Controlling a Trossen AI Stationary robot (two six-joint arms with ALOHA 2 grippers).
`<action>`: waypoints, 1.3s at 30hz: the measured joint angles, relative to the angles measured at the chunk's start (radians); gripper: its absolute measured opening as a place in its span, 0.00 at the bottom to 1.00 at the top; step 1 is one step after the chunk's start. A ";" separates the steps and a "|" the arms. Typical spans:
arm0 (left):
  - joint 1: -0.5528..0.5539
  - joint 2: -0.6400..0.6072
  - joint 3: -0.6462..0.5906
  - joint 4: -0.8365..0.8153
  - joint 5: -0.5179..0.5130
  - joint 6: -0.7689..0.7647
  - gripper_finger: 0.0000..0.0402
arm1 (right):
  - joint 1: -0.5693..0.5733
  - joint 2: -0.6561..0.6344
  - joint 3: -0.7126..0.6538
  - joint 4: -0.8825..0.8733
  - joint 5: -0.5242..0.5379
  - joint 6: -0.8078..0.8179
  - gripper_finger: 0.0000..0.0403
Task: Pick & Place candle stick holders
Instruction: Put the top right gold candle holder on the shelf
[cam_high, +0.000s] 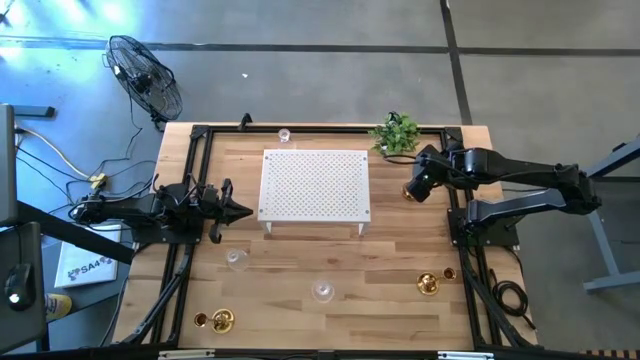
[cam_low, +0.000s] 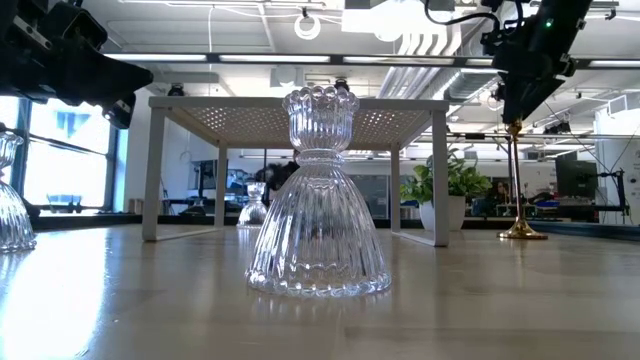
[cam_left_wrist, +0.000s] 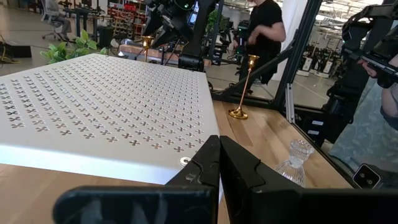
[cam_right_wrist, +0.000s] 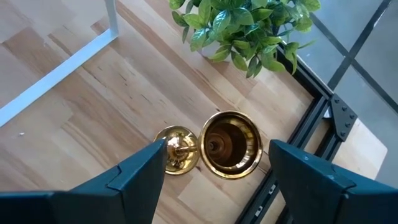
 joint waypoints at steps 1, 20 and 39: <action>0.000 0.000 0.000 0.000 0.000 0.000 0.00 | 0.000 0.000 0.000 0.000 -0.005 0.000 0.68; 0.000 0.000 0.000 0.000 -0.002 0.000 0.00 | -0.043 0.000 -0.076 0.058 0.003 -0.034 0.68; 0.000 0.005 0.000 0.000 -0.003 0.000 0.00 | -0.060 -0.003 -0.079 0.129 -0.049 -0.071 0.68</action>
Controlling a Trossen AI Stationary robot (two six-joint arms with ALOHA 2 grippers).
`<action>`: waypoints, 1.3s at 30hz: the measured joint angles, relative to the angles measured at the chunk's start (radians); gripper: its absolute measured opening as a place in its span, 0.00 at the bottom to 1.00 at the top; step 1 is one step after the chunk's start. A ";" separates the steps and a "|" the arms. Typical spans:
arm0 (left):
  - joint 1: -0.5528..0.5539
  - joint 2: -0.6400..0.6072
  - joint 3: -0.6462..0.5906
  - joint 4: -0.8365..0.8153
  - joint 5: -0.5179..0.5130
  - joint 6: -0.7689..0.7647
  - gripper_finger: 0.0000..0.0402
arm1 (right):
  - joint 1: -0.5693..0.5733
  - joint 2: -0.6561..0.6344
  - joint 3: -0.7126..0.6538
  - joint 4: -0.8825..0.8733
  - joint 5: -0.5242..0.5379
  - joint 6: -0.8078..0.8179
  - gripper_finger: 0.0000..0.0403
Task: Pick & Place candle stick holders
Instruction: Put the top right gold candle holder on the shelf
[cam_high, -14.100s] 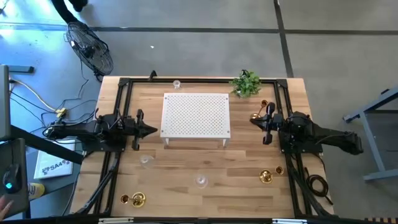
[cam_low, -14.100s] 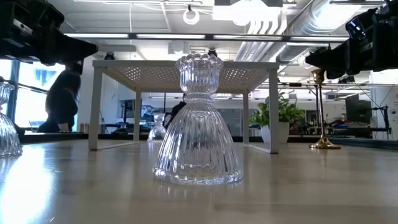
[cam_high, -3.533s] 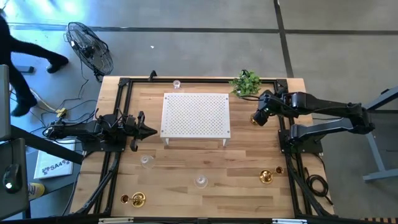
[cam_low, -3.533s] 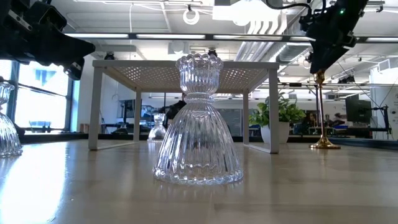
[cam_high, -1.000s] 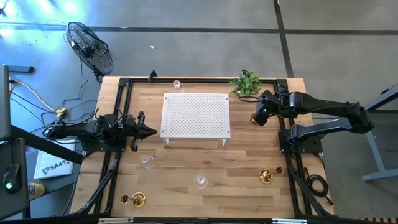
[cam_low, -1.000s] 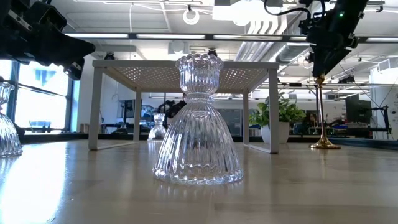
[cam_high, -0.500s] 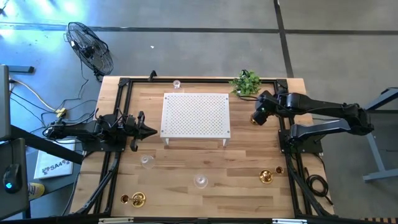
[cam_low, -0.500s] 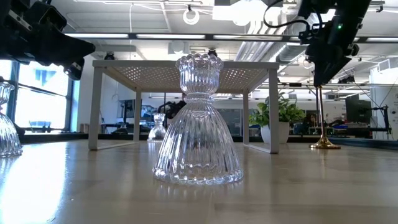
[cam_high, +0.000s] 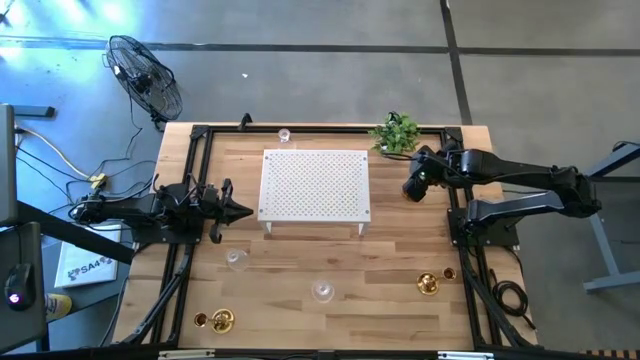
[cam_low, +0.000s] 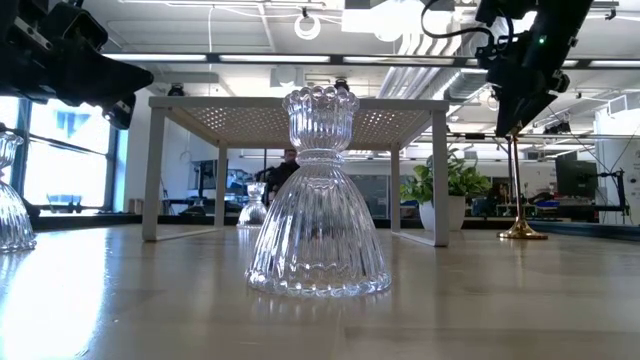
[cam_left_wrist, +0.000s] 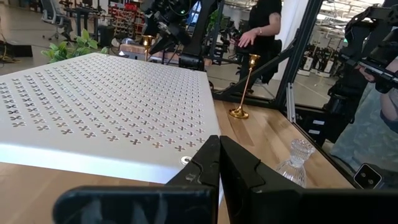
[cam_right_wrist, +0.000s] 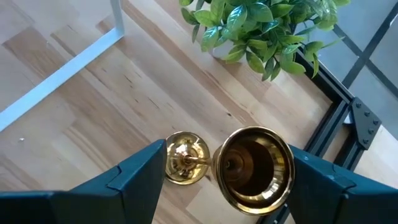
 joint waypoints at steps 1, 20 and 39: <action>0.000 0.000 0.000 0.000 0.000 0.000 0.00 | 0.000 0.000 0.000 0.000 0.000 0.000 0.68; 0.000 0.000 0.000 0.000 0.000 0.000 0.00 | -0.001 0.001 0.000 -0.020 0.002 -0.035 0.52; 0.000 0.000 0.000 0.000 0.000 0.000 0.00 | 0.000 0.001 0.001 -0.022 0.001 -0.103 0.22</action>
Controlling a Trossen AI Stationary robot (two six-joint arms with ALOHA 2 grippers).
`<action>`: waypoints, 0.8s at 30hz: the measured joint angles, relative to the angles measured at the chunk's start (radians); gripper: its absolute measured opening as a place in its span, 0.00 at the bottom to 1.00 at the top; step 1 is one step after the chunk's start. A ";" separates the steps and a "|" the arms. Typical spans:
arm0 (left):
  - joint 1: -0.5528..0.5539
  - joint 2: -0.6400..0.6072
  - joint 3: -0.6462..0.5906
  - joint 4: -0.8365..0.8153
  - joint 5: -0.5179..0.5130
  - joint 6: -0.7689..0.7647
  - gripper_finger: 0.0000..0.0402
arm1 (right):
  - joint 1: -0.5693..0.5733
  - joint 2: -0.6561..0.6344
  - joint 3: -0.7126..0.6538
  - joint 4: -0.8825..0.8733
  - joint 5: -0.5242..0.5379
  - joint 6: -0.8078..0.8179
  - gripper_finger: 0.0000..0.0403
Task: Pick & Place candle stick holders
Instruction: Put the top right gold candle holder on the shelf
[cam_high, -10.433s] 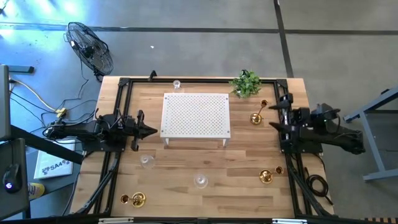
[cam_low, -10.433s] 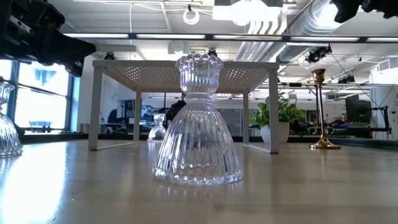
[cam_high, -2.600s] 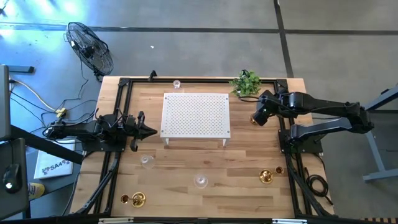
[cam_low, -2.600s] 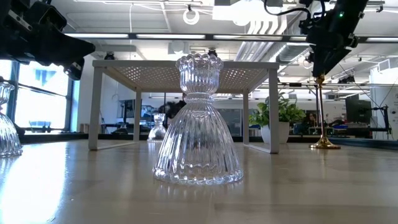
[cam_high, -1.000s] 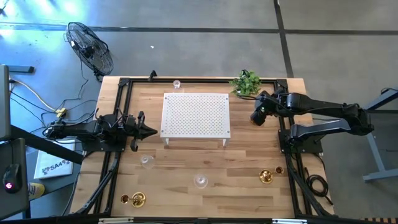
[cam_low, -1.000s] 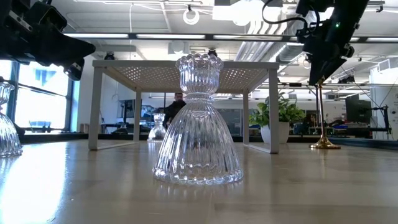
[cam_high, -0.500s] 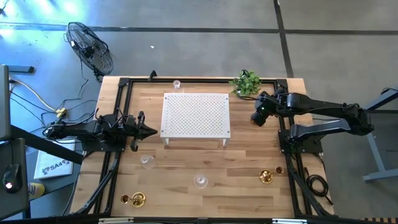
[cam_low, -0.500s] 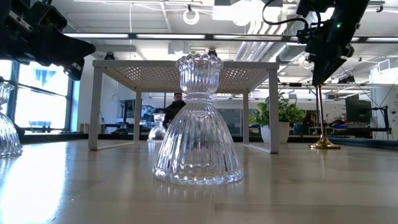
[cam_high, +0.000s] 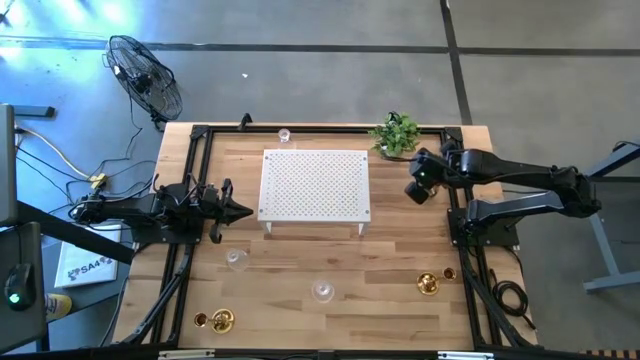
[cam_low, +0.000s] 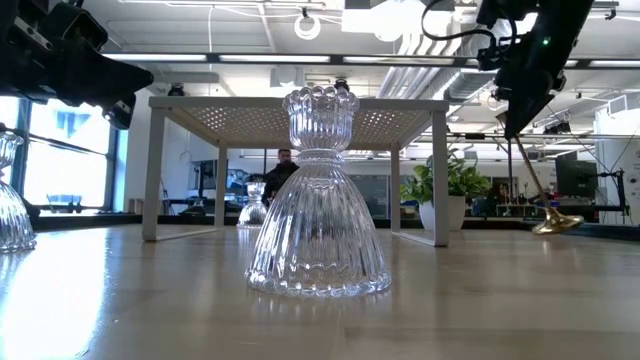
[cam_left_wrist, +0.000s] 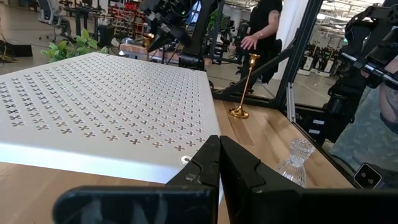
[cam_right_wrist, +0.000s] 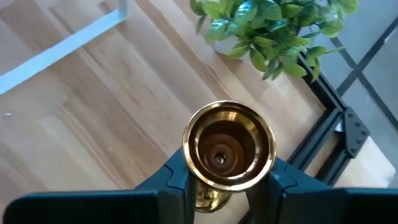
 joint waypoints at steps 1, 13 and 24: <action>0.000 0.000 0.000 0.000 0.000 0.000 0.00 | 0.000 0.000 0.000 0.002 0.000 0.000 0.22; 0.000 0.000 0.000 0.000 0.000 0.000 0.00 | 0.000 0.000 0.000 0.002 0.019 -0.016 0.22; 0.000 0.000 0.000 0.000 0.003 0.000 0.00 | 0.022 0.000 0.000 0.002 -0.006 -0.024 0.22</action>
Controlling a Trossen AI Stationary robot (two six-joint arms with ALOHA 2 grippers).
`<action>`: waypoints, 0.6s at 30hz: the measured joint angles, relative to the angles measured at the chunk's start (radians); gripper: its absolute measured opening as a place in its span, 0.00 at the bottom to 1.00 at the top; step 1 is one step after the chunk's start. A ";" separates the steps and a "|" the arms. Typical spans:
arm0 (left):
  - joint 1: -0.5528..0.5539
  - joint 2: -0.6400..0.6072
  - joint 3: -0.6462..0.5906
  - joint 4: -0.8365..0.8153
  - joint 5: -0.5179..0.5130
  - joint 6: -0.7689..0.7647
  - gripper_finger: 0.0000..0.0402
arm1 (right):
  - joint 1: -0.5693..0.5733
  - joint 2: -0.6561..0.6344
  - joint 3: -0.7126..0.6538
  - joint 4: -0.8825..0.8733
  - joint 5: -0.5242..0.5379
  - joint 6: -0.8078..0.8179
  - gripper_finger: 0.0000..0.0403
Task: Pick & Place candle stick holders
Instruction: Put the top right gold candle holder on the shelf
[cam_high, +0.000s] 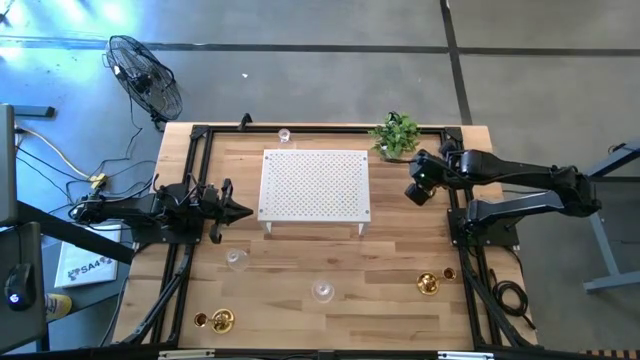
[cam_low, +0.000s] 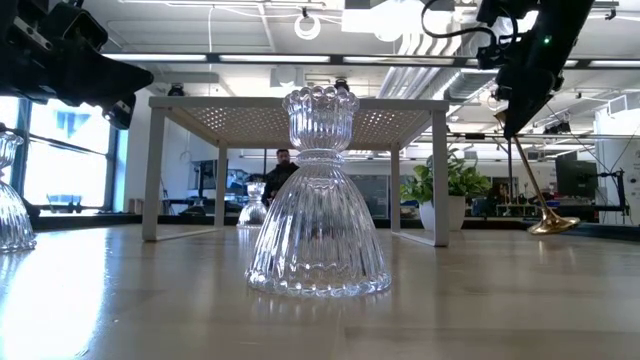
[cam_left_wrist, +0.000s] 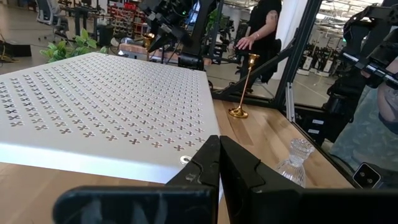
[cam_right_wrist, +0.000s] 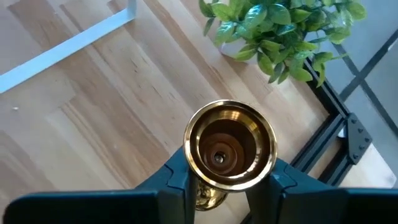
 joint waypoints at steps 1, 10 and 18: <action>0.000 0.000 0.000 0.000 0.000 0.000 0.00 | 0.004 0.000 0.000 0.000 -0.003 -0.007 0.22; 0.000 0.000 0.000 0.000 0.000 0.000 0.00 | 0.052 -0.019 0.000 0.001 0.031 -0.014 0.22; 0.000 0.000 0.000 0.000 0.000 0.000 0.00 | 0.097 -0.098 0.000 0.020 0.032 -0.013 0.22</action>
